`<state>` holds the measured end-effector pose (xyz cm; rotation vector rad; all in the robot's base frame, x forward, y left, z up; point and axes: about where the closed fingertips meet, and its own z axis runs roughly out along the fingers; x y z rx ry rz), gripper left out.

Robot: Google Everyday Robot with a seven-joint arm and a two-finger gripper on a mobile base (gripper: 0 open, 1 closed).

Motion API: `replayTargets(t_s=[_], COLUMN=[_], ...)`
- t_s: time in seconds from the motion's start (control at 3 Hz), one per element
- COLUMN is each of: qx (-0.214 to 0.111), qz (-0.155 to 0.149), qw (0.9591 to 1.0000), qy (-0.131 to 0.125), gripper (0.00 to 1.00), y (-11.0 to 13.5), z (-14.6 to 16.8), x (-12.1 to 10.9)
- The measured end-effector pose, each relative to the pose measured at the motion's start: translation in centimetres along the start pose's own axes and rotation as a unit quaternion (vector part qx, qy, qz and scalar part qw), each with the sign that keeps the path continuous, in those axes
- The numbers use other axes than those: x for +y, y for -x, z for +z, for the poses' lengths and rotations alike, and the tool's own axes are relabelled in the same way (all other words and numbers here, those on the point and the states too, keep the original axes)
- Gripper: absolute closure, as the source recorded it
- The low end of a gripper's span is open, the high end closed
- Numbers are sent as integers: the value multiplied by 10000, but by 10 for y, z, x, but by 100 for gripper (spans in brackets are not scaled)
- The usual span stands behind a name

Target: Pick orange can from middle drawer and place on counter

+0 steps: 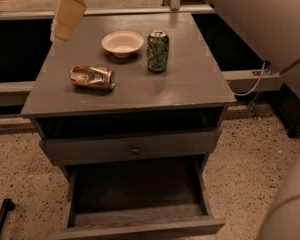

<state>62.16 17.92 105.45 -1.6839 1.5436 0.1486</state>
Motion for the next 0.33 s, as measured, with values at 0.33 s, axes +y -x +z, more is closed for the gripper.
replayTargets(t_s=[0.33], qx=[-14], qz=[-34], qw=[10000], qy=[-51], gripper=[0], y=[4], z=[-7], x=[-1])
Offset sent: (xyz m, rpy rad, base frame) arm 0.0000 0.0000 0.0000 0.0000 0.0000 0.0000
